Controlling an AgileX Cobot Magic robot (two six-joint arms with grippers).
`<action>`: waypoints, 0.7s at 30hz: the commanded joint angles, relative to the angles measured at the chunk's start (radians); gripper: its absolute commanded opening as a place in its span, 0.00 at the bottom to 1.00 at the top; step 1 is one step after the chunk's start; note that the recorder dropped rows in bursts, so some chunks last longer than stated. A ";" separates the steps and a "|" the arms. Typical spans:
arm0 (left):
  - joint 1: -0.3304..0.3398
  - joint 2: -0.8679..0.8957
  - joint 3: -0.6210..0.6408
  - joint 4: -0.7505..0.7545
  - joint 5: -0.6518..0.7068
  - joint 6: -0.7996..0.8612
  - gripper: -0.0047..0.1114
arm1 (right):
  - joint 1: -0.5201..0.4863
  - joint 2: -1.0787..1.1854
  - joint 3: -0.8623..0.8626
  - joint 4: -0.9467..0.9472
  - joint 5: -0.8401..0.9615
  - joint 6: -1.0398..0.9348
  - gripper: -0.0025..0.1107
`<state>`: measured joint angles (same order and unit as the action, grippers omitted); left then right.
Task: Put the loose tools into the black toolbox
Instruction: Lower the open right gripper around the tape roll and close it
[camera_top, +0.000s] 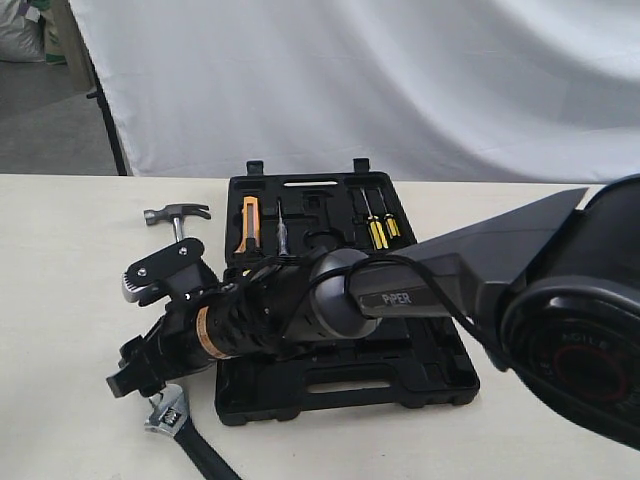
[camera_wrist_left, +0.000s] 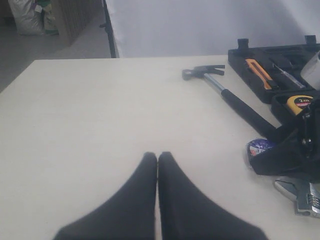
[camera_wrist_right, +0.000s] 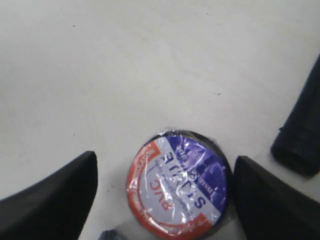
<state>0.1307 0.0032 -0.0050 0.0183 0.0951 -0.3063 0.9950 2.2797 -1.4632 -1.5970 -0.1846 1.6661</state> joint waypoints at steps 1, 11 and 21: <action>0.025 -0.003 -0.003 0.004 -0.007 -0.005 0.05 | -0.004 0.005 0.004 -0.147 -0.049 0.159 0.65; 0.025 -0.003 -0.003 0.004 -0.007 -0.005 0.05 | -0.004 0.007 -0.035 -0.147 -0.057 0.176 0.65; 0.025 -0.003 -0.003 0.004 -0.007 -0.005 0.05 | -0.004 0.058 -0.095 -0.147 -0.042 0.151 0.65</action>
<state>0.1307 0.0032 -0.0050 0.0183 0.0951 -0.3063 0.9950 2.3277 -1.5401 -1.7389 -0.2251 1.8245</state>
